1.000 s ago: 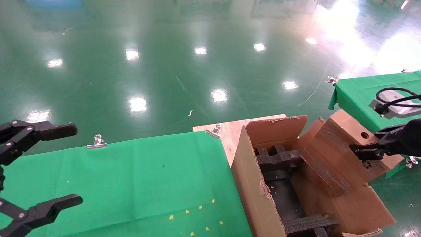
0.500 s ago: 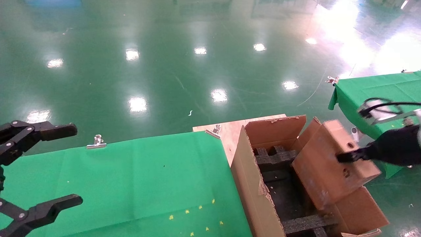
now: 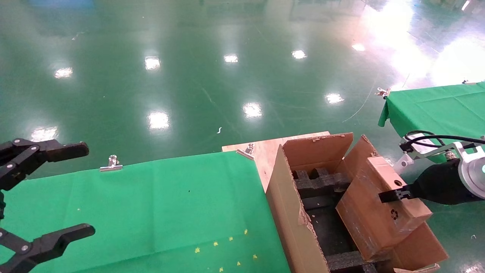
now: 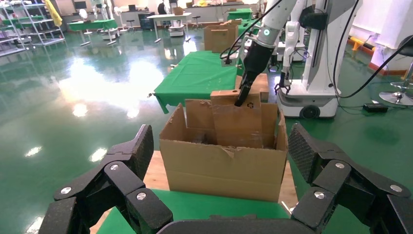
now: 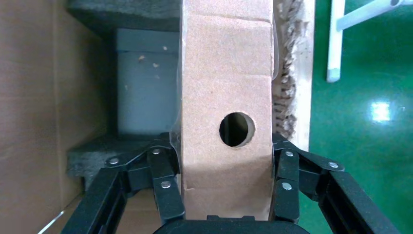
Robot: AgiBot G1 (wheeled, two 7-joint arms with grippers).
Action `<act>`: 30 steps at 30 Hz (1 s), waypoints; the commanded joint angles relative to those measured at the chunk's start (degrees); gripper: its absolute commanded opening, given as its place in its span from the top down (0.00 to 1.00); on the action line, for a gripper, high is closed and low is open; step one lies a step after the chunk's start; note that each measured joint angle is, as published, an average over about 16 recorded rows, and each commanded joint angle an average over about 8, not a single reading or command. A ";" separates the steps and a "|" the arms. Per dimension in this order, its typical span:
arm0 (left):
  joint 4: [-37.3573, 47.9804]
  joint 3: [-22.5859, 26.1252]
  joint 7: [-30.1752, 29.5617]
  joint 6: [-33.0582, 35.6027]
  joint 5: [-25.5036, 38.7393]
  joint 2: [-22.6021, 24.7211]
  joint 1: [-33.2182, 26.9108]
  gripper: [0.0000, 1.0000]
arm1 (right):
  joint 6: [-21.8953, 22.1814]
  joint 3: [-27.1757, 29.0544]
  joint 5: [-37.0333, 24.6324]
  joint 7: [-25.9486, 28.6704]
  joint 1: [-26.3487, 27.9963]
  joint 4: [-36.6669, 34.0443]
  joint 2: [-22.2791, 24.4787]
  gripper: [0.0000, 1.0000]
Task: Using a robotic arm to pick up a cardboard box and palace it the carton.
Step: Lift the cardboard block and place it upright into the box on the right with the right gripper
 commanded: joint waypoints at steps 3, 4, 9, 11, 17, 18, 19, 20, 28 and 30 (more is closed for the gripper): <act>0.00 0.00 0.00 0.00 0.00 0.00 0.00 0.00 | 0.95 -0.37 -1.46 1.78 -0.54 0.00 -0.56 1.00; 0.00 0.00 0.00 0.00 0.00 0.00 0.00 0.00 | 1.23 -0.42 -1.87 2.32 -0.64 -0.01 -0.76 1.00; 0.00 0.00 0.00 0.00 0.00 0.00 0.00 0.00 | 2.88 -0.68 -4.40 5.17 -1.11 -0.04 -1.82 1.00; 0.00 0.00 0.00 0.00 0.00 0.00 0.00 0.00 | 3.50 -0.79 -5.55 6.19 -1.27 -0.03 -2.24 1.00; 0.00 0.01 0.00 0.00 0.00 0.00 0.00 0.00 | 4.74 -1.43 -8.14 9.06 -2.32 0.01 -3.34 1.00; 0.00 0.01 0.00 0.00 0.00 0.00 0.00 0.00 | 4.88 -1.57 -8.42 9.56 -2.58 0.02 -3.50 1.00; 0.00 0.01 0.00 0.00 -0.01 0.00 0.00 0.00 | 5.05 -1.73 -8.67 10.06 -2.88 0.03 -3.68 1.00; 0.00 0.01 0.00 0.00 -0.01 0.00 0.00 0.00 | 5.22 -1.89 -8.89 10.55 -3.19 0.03 -3.85 1.00; 0.00 0.01 0.01 0.00 -0.01 0.00 0.00 0.00 | 7.99 -3.36 -11.40 14.15 -6.43 -0.03 -5.23 1.00; 0.00 0.01 0.01 0.00 -0.01 0.00 0.00 0.00 | 9.09 -3.76 -12.44 15.06 -7.36 -0.07 -5.46 1.00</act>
